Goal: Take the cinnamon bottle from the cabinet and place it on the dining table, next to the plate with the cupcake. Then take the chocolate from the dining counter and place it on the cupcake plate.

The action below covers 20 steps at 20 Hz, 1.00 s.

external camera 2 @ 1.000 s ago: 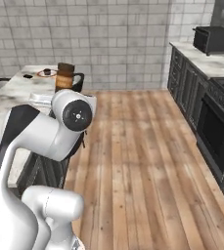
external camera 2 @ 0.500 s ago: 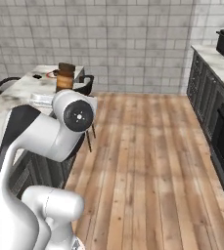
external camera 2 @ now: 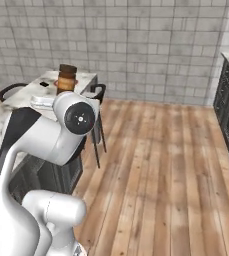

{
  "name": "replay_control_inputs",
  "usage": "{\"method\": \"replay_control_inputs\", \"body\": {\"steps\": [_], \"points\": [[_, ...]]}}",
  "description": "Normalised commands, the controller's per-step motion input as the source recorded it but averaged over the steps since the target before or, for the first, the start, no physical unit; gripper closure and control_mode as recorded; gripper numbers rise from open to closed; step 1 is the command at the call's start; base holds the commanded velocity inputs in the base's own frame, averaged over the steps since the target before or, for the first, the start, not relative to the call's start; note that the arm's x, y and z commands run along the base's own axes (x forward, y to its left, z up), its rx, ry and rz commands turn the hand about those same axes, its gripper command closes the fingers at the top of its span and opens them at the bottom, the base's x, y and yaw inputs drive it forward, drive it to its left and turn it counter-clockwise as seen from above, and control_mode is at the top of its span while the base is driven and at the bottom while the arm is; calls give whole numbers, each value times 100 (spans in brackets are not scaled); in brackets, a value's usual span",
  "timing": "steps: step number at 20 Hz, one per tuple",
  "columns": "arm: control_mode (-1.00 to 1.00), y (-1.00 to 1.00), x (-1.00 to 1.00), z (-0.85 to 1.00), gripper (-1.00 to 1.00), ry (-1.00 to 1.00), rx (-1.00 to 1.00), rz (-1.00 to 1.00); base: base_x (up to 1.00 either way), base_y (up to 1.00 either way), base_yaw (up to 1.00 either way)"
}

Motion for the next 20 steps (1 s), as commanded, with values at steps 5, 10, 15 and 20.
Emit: {"method": "replay_control_inputs", "body": {"steps": [5, 10, 15, 20], "points": [[100, 0, 0, 0, 100, 0, 0, 0, 75, -32, 23], [100, 0, 0, 0, 100, 0, 0, 0, 74, -32, 24], [100, 0, 0, 0, 100, 0, 0, 0, 72, -32, 27], [100, 0, 0, 0, 100, 0, 0, 0, 70, -33, 26]]}}
